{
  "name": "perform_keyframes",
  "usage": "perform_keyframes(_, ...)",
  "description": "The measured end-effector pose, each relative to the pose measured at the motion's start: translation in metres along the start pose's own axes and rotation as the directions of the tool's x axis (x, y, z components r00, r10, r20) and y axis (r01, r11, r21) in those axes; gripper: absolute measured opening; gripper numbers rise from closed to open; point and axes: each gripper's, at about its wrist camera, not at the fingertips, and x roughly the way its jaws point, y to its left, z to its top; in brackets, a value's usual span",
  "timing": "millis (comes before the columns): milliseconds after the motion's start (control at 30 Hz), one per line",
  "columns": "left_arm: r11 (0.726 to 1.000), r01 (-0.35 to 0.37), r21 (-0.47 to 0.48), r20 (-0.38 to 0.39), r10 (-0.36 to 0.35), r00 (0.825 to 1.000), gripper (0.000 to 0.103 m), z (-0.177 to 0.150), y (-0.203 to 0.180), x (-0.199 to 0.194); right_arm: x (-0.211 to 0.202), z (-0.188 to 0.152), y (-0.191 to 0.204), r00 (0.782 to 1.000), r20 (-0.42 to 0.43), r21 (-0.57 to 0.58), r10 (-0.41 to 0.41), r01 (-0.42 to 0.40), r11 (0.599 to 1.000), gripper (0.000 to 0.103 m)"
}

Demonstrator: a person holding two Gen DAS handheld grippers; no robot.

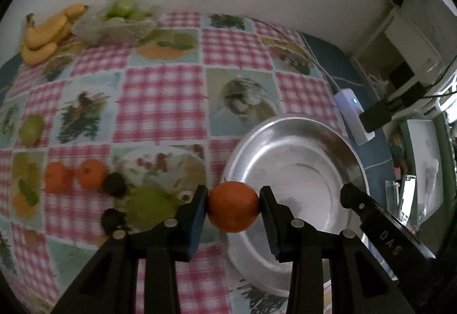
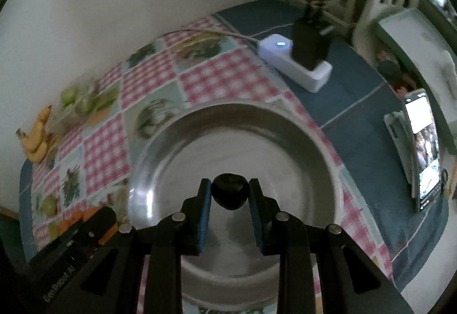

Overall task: Organize fruits
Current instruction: 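Carry the tangerine with the left tool while the right tool carries the plum over the steel bowl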

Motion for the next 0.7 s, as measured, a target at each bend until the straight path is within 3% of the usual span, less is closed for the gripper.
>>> perform_keyframes(333, 0.999, 0.044, 0.022, -0.054, -0.043, 0.998, 0.04, -0.003, -0.016, 0.034, 0.008, 0.004, -0.008, 0.999, -0.013, 0.028, -0.034, 0.035, 0.999, 0.027)
perform_keyframes(500, 0.999, 0.033, 0.026, -0.076, -0.031, 0.997, 0.04, -0.008, -0.02, 0.048, 0.011, 0.003, -0.005, 0.999, -0.024, 0.012, -0.047, 0.048, 0.999, 0.027)
perform_keyframes(700, 0.999, 0.037, 0.023, -0.058, -0.036, 0.998, 0.04, -0.007, -0.016, 0.048, 0.015, 0.002, 0.0, 0.998, -0.033, -0.007, -0.045, 0.045, 0.999, 0.027)
